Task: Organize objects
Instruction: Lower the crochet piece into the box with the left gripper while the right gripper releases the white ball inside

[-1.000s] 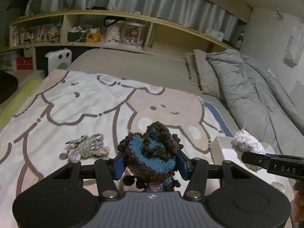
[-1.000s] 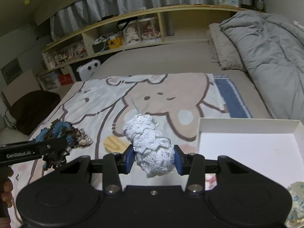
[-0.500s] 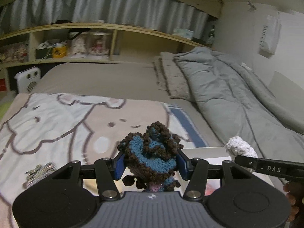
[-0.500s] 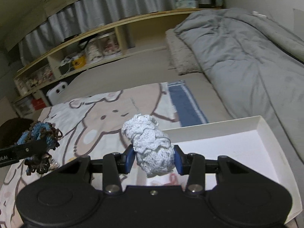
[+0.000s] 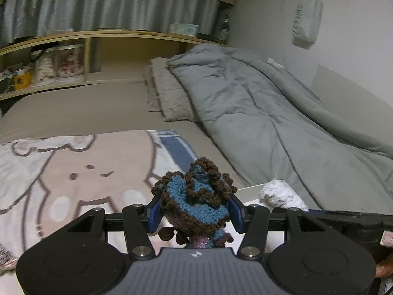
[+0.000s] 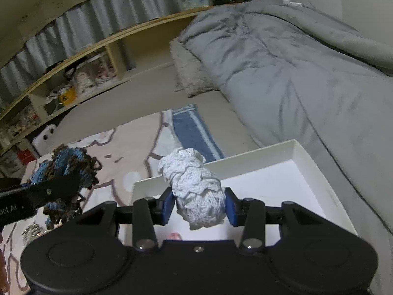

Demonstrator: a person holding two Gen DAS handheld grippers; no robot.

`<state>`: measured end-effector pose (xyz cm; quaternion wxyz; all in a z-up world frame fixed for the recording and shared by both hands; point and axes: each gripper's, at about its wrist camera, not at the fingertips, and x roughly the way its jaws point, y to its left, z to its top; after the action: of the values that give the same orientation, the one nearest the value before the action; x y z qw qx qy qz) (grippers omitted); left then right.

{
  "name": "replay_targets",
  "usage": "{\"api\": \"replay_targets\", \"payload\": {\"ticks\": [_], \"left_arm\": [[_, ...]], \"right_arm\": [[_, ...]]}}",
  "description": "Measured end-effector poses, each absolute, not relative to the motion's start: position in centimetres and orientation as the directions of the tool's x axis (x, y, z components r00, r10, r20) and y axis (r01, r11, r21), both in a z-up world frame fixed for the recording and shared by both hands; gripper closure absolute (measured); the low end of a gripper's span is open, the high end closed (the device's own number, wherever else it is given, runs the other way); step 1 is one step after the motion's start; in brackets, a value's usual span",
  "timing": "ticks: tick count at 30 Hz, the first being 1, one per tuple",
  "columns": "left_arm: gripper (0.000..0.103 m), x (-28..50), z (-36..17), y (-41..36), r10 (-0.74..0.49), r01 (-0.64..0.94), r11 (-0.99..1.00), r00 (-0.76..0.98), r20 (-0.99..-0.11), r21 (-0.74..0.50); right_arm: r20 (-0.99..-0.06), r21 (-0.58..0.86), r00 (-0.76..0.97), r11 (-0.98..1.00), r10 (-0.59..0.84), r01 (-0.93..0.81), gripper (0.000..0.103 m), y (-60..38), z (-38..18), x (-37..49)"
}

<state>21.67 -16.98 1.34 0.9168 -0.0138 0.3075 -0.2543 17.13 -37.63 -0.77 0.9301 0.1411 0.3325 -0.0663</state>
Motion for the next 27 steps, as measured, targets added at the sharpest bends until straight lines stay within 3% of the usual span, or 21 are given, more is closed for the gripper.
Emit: {"api": "replay_targets", "payload": {"ticks": [12, 23, 27], "left_arm": [[0.048, 25.3, -3.3, -21.7, -0.495, 0.553, 0.819, 0.546, -0.676, -0.153], [0.048, 27.0, -6.1, -22.4, -0.457, 0.559, 0.821, 0.519, -0.722, -0.118], [0.048, 27.2, -6.8, -22.8, -0.456, 0.569, 0.815, 0.51, -0.729, -0.112]], "right_arm": [[-0.716, 0.155, 0.69, 0.94, -0.105, 0.305, 0.059, -39.5, -3.6, 18.4], [-0.756, 0.226, 0.652, 0.915, -0.052, 0.335, 0.059, -40.5, -6.3, 21.1], [-0.732, 0.267, 0.68, 0.903, -0.037, 0.336, 0.059, -40.5, -6.3, 22.2]]}}
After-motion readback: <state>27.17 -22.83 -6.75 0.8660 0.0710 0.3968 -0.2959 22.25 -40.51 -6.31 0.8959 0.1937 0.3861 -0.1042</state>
